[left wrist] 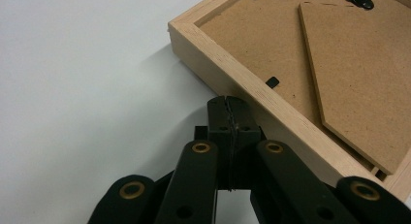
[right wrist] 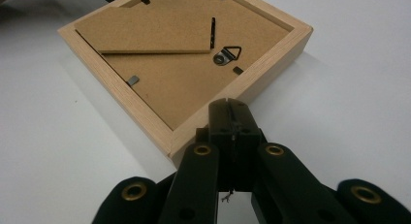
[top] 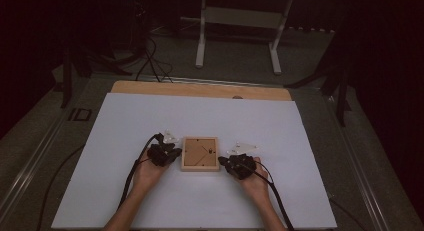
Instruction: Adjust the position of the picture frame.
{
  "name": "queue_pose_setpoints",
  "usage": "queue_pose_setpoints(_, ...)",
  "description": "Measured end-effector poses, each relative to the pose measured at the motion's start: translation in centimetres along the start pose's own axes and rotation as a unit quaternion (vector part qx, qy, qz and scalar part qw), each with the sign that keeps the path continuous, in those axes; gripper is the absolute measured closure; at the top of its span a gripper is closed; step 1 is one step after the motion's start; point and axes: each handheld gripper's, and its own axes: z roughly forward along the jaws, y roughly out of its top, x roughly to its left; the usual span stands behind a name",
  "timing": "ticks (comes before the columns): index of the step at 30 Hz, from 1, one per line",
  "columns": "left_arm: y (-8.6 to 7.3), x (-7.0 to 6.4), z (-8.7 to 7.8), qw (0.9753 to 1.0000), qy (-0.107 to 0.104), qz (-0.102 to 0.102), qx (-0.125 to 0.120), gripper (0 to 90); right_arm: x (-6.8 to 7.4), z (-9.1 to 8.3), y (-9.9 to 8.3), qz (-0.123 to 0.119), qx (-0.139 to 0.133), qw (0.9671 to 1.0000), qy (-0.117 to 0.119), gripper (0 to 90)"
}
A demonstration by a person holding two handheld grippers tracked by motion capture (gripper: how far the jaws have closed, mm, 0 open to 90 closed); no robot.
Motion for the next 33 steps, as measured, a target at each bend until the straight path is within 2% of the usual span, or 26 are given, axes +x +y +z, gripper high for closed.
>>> queue_pose_setpoints(7,-0.9,-1.0,-1.0,0.9997,-0.017,0.016,0.009,89.8,0.0,0.0,-0.1,0.001,-0.003,1.0,0.002,90.0)
queue_pose_setpoints(11,-1.3,-1.6,-1.5,0.9997,-0.016,0.019,0.008,89.8,0.1,0.0,-0.1,0.001,-0.003,1.0,0.001,90.0)
queue_pose_setpoints(19,-1.5,-1.7,-1.5,0.9996,-0.016,0.02,0.01,89.7,0.2,-0.1,-0.1,-0.004,-0.004,1.0,-0.002,89.2)
queue_pose_setpoints(25,-1.6,-1.7,-2.0,0.9995,-0.004,0.031,0.004,85.7,0.3,-1.1,-0.1,-0.017,-0.017,0.9996,-0.013,81.9)
queue_pose_setpoints(30,-1.6,-1.2,-2.5,0.9998,0.002,0.017,-0.01,83.0,0.1,-2.5,-0.5,-0.013,-0.039,0.999,-0.019,73.4)
queue_pose_setpoints(33,-1.7,-1.1,-3.0,0.9997,-0.001,0.007,-0.025,79.1,-0.2,-2.8,-0.7,-0.008,-0.042,0.9987,-0.026,62.6)
